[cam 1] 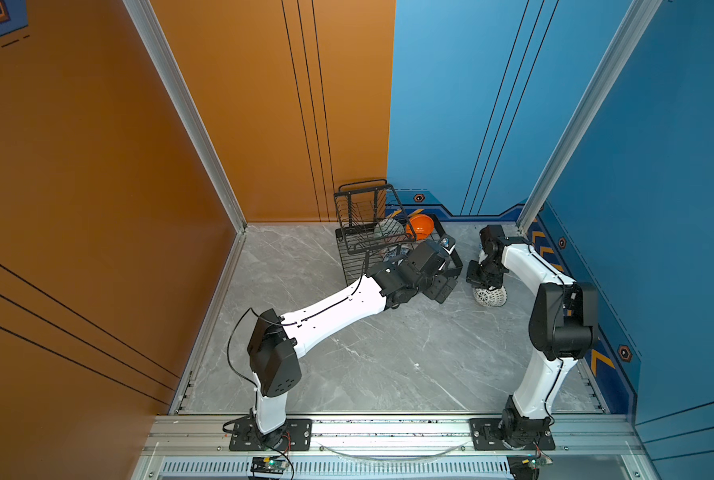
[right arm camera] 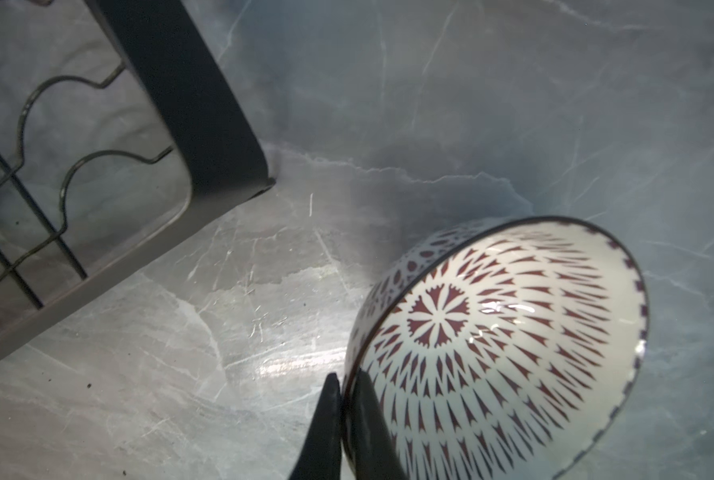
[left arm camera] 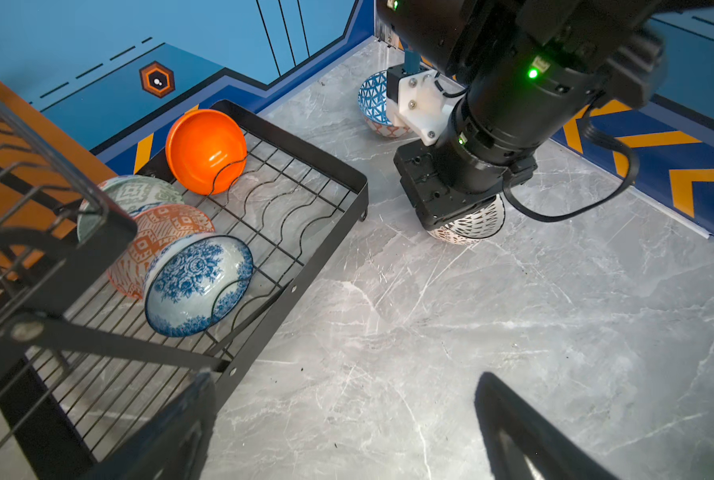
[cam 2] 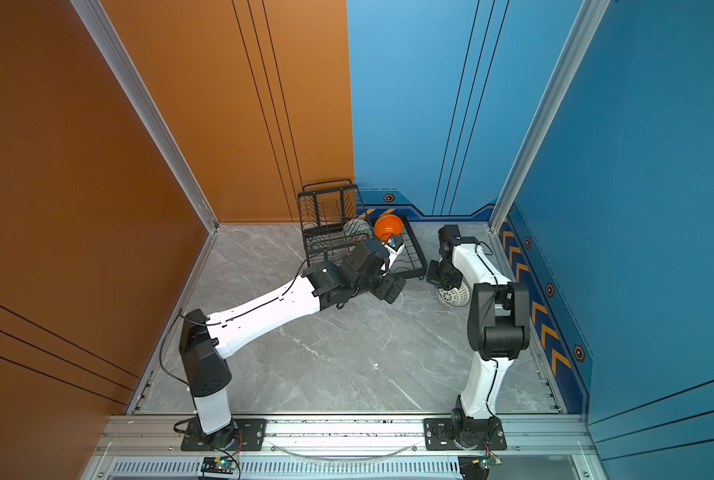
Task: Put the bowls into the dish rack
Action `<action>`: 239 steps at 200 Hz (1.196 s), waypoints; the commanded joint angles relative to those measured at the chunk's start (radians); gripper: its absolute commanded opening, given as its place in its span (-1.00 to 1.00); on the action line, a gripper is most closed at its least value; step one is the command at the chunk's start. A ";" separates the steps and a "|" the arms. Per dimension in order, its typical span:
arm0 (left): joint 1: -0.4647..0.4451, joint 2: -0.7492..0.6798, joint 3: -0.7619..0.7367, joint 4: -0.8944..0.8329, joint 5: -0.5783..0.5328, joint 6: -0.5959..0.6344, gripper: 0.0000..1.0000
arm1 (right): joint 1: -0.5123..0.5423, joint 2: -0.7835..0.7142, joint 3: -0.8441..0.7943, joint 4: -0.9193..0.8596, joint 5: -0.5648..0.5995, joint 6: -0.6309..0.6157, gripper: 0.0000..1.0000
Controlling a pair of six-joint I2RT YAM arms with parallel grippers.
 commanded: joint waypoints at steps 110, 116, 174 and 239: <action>-0.028 -0.415 -0.603 0.208 -0.223 -0.336 0.96 | 0.415 0.011 -0.049 -0.048 -0.123 0.166 -1.00; -0.028 -0.424 -0.616 0.211 -0.227 -0.348 0.96 | 0.416 0.019 -0.049 -0.048 -0.134 0.172 -1.00; -0.026 -0.429 -0.654 0.235 -0.223 -0.362 0.96 | 0.440 0.036 -0.032 -0.048 -0.152 0.180 -0.88; -0.028 -0.417 -0.668 0.235 -0.222 -0.388 0.96 | 0.438 0.036 -0.011 -0.049 -0.168 0.179 -0.68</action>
